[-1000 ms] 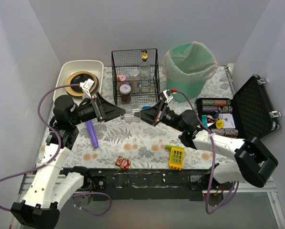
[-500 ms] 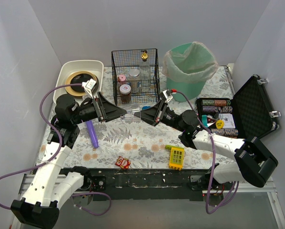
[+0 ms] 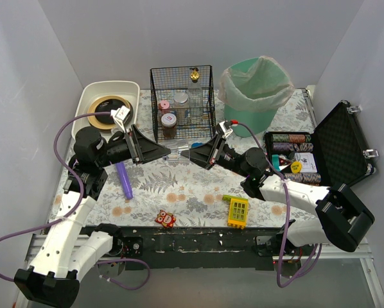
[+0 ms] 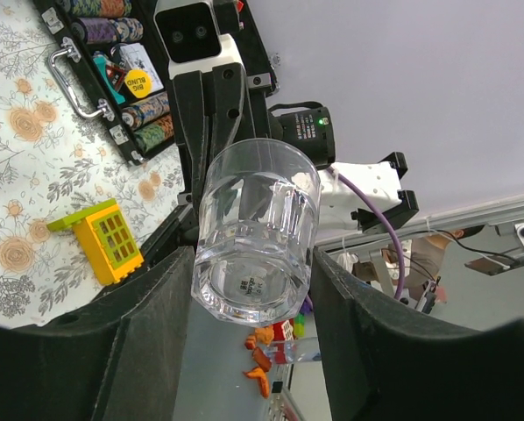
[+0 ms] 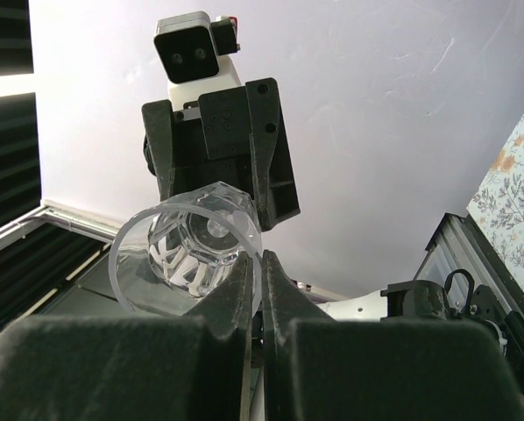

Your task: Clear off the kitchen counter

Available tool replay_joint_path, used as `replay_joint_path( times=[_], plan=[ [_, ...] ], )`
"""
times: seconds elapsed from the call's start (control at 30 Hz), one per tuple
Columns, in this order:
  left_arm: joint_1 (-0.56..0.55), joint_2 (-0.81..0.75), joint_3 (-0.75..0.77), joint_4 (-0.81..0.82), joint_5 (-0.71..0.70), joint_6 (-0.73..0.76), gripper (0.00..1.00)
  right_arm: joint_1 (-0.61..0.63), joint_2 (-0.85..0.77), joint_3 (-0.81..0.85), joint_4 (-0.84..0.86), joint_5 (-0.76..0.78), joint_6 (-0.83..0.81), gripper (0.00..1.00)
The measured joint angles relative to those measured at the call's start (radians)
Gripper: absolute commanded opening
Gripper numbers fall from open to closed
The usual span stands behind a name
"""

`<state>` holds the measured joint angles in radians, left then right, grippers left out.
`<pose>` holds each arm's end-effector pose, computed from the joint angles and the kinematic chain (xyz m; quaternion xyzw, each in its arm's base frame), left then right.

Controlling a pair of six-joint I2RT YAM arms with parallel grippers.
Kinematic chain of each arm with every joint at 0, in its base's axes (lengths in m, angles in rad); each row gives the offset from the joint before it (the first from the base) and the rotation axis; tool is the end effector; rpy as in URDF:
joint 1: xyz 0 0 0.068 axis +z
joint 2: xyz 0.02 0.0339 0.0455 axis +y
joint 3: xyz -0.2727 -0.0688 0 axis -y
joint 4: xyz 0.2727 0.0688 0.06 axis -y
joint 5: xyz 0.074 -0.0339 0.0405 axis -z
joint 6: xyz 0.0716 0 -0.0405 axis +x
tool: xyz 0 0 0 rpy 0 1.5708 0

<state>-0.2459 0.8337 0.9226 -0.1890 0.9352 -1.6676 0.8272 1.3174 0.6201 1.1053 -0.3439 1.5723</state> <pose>0.1983 -0.1092 0.3877 -0.2028 0.6990 -0.6820 0.0718 0.2050 0.2585 0.3045 0.0638 0.5560 0.8014 0.2110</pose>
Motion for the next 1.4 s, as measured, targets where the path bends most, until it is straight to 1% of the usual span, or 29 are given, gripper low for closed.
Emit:
replay_joint_path(
  times=[0.1,0.13,0.2,0.3,0.37,0.43,0.5,0.6,0.67,0.73,0.8,0.9,1.0,1.07,1.2,1.33,1.4],
  plan=[
    [0.000,0.000,0.000,-0.007,-0.010,0.006,0.00,-0.003,0.000,-0.001,0.001,0.000,0.000,0.39],
    [0.000,0.000,0.003,-0.021,-0.020,0.014,0.00,-0.008,0.000,-0.005,0.010,0.000,-0.003,0.53],
    [-0.002,0.000,0.010,-0.058,-0.044,0.035,0.00,-0.021,-0.009,-0.032,0.033,0.000,-0.006,0.58],
    [-0.002,0.006,0.039,-0.137,-0.106,0.077,0.00,-0.073,-0.064,-0.118,0.029,0.002,-0.016,0.59],
    [-0.002,0.012,0.070,-0.195,-0.164,0.111,0.00,-0.116,-0.133,-0.181,-0.024,0.003,-0.037,0.60],
    [-0.002,0.020,0.109,-0.266,-0.244,0.153,0.00,-0.154,-0.232,-0.206,-0.172,0.016,-0.092,0.61],
    [-0.002,0.040,0.163,-0.351,-0.355,0.199,0.00,-0.171,-0.336,-0.187,-0.361,0.048,-0.183,0.61],
    [-0.001,0.088,0.239,-0.455,-0.539,0.261,0.00,-0.172,-0.446,-0.080,-0.686,0.117,-0.346,0.61],
    [0.005,0.114,0.255,-0.503,-0.673,0.298,0.00,-0.172,-0.498,0.006,-0.865,0.175,-0.452,0.60],
    [0.023,0.134,0.255,-0.545,-0.776,0.330,0.00,-0.172,-0.563,0.050,-0.991,0.228,-0.534,0.60],
    [0.065,0.159,0.255,-0.567,-0.833,0.360,0.00,-0.172,-0.629,0.057,-1.090,0.264,-0.592,0.60],
    [0.200,0.222,0.255,-0.566,-0.856,0.401,0.00,-0.172,-0.694,0.056,-1.217,0.294,-0.642,0.60],
    [0.352,0.303,0.256,-0.542,-0.864,0.427,0.00,-0.172,-0.724,0.042,-1.291,0.310,-0.665,0.60],
    [0.415,0.372,0.274,-0.536,-0.885,0.438,0.00,-0.172,-0.743,0.024,-1.331,0.315,-0.673,0.59],
    [0.459,0.505,0.343,-0.507,-0.922,0.441,0.00,-0.172,-0.764,0.012,-1.401,0.320,-0.690,0.59],
    [0.497,0.592,0.409,-0.468,-0.950,0.440,0.00,-0.172,-0.791,0.011,-1.449,0.323,-0.714,0.60],
    [0.510,0.644,0.466,-0.456,-0.979,0.445,0.00,-0.172,-0.800,0.011,-1.462,0.323,-0.721,0.59]
  ],
)
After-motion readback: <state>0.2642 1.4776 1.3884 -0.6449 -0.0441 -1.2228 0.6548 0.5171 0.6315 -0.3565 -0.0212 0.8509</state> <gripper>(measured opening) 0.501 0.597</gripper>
